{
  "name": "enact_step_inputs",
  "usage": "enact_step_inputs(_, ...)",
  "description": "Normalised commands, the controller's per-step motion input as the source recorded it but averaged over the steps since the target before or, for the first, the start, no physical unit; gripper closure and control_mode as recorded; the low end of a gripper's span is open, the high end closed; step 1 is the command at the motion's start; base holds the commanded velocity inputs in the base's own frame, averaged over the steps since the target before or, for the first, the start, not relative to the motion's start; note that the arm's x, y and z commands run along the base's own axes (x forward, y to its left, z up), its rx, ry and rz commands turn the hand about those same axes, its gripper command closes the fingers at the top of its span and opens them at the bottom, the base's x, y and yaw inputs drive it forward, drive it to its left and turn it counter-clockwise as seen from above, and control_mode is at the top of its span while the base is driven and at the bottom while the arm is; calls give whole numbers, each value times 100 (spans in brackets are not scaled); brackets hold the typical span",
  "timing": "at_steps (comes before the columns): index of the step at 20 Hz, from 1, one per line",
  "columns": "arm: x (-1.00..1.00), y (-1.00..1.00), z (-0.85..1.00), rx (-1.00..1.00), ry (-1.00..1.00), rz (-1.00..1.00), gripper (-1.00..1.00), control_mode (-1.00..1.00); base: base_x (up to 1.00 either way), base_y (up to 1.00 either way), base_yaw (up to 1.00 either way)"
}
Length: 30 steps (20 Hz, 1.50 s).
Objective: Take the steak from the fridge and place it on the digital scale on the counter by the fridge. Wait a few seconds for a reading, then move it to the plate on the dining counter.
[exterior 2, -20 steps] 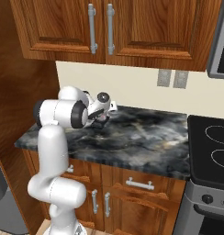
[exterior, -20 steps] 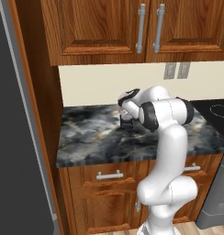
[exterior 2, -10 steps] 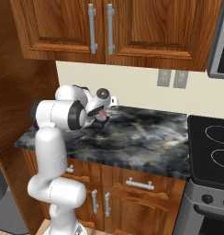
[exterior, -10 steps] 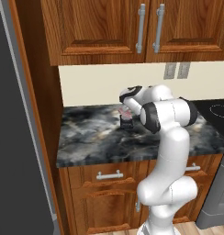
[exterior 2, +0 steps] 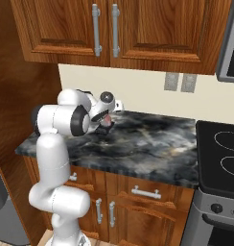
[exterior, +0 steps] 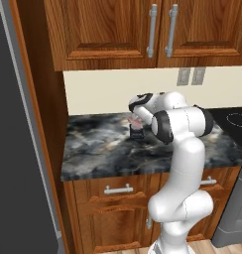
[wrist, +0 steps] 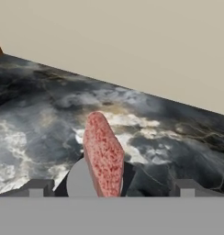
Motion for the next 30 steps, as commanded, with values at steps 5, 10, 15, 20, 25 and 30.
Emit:
enact_step_inputs(5,0,0,0,0,1,0,-100,-100,0,0,0)
enact_step_inputs(10,0,0,0,0,5,0,-100,-100,0,0,0)
enact_step_inputs(15,0,0,0,0,9,0,-100,-100,0,0,0)
enact_step_inputs(20,0,0,0,0,6,0,-100,-100,0,0,0)
enact_step_inputs(25,1,0,0,0,1,0,-100,-100,0,0,0)
enact_step_inputs(30,0,0,0,0,0,0,-100,-100,0,0,0)
